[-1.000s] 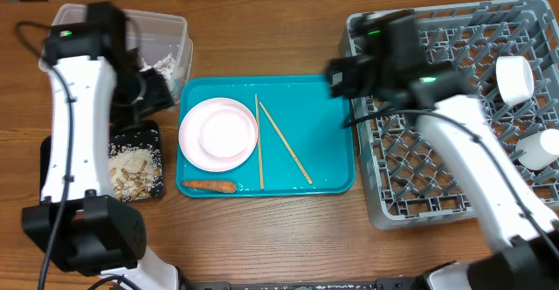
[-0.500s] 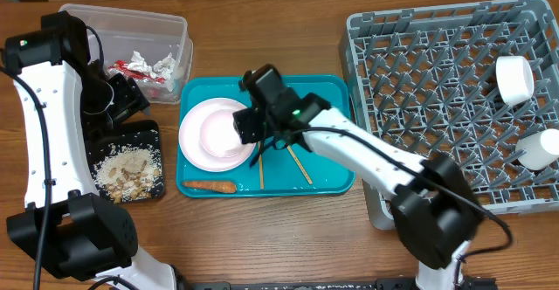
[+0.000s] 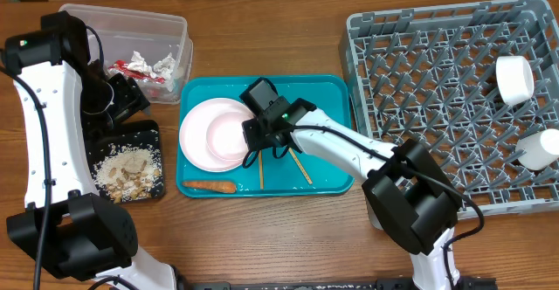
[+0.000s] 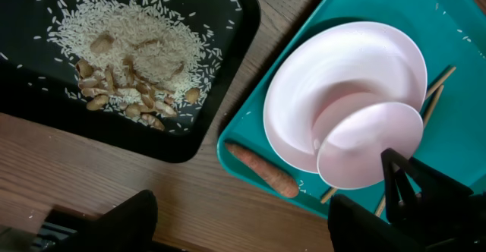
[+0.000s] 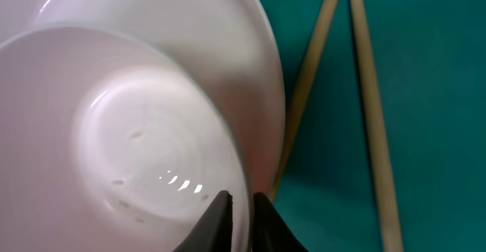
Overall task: Sort waste into correct bins and load items into the dishwasher
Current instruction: 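Lift the pink bowl and place it upright in the dish rack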
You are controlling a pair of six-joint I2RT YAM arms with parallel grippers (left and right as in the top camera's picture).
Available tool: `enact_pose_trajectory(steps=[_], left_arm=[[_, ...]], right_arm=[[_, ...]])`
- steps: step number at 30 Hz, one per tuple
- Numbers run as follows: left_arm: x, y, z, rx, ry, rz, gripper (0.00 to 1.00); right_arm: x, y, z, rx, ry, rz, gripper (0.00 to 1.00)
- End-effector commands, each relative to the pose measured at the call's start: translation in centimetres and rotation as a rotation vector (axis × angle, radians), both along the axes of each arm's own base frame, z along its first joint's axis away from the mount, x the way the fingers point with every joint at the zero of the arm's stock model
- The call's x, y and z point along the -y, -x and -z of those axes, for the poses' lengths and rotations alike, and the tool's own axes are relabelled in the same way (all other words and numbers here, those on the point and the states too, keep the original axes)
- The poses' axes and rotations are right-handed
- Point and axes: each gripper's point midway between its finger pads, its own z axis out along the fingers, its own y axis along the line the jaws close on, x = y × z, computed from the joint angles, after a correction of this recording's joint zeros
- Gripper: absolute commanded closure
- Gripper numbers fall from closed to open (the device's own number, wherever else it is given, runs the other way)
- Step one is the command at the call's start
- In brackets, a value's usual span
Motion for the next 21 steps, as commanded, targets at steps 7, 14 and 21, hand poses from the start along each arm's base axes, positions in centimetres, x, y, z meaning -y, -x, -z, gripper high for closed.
enact_pose_trajectory(steps=[7, 14, 21], left_arm=[[0.2, 0.1, -0.8, 0.026, 0.001, -0.008, 0.26], [0.2, 0.1, -0.8, 0.026, 0.001, -0.008, 0.26], [0.2, 0.1, -0.8, 0.027, 0.001, -0.008, 0.25]], right_arm=[[3.9, -4.3, -5.5, 0.147, -0.001, 0.128, 0.95], [8.7, -6.0, -14.1, 0.313, -0.026, 0.198, 0.96], [21.6, -8.0, -21.9, 0.531, 0.179, 0.424, 0.96]])
